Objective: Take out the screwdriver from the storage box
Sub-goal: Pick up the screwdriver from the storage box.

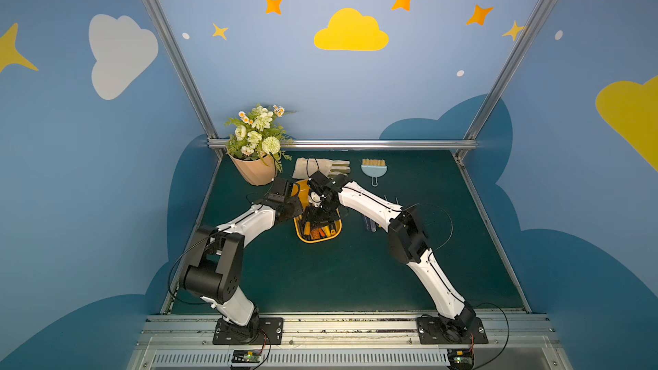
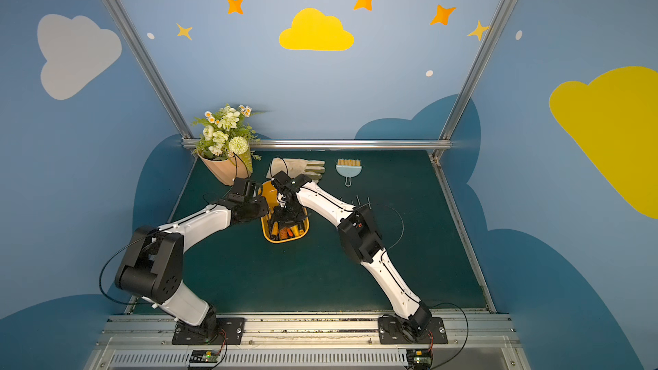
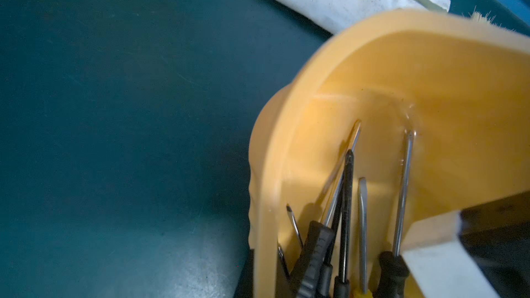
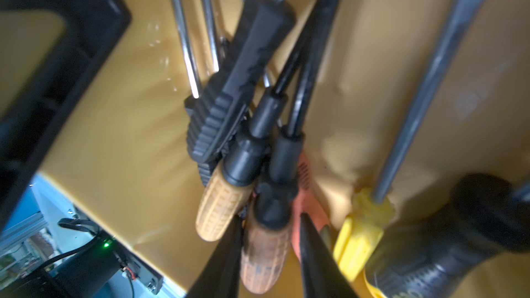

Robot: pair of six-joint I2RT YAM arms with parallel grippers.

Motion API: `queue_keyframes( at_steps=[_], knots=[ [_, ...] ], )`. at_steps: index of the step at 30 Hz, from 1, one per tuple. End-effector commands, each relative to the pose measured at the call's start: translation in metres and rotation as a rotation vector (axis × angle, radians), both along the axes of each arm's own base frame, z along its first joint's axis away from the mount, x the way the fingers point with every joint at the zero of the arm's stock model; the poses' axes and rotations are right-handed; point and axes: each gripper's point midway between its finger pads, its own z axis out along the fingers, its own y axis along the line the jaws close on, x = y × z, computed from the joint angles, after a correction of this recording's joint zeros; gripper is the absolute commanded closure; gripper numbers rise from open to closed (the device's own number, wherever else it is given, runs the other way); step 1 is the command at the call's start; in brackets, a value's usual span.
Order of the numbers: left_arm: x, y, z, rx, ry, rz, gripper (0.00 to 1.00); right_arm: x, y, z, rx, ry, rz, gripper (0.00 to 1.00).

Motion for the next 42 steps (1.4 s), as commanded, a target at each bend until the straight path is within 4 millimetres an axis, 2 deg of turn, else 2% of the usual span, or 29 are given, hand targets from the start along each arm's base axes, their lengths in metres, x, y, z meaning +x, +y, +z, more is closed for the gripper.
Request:
queue_keyframes(
  at_steps=[1,4,13,17,22,27,31,35,38,42],
  knots=[
    [0.017,-0.008,0.029,-0.053,-0.089,0.002,0.98,-0.025,-0.028,-0.04,-0.151,0.086,0.014,0.77],
    [0.017,-0.007,0.028,-0.046,-0.083,0.005,0.98,-0.018,-0.027,-0.028,-0.109,0.058,-0.006,0.85],
    [0.018,-0.004,0.028,-0.037,-0.08,0.013,0.98,0.0,-0.03,0.031,0.035,-0.076,-0.013,0.96],
    [0.018,-0.003,0.024,-0.035,-0.066,0.024,0.97,0.006,-0.029,0.06,0.096,-0.142,0.005,0.99],
    [0.017,-0.001,0.02,-0.021,-0.04,0.035,0.98,0.01,-0.031,0.083,0.158,-0.159,0.005,1.0],
    [0.016,0.0,0.018,-0.019,-0.035,0.041,0.98,0.02,-0.046,0.104,0.198,-0.177,-0.055,1.0],
    [0.016,-0.001,0.02,-0.027,-0.036,0.041,0.98,0.033,-0.072,0.11,0.175,-0.213,-0.104,1.0],
    [0.017,0.0,0.02,-0.025,-0.037,0.042,0.98,0.042,-0.097,0.107,0.145,-0.222,-0.143,1.0],
    [0.016,0.0,0.018,-0.024,-0.031,0.043,0.98,0.046,-0.114,0.099,0.111,-0.221,-0.166,1.0],
    [0.015,0.0,0.018,-0.025,-0.029,0.041,0.98,0.048,-0.129,0.079,0.026,-0.188,-0.165,1.0]
  ],
)
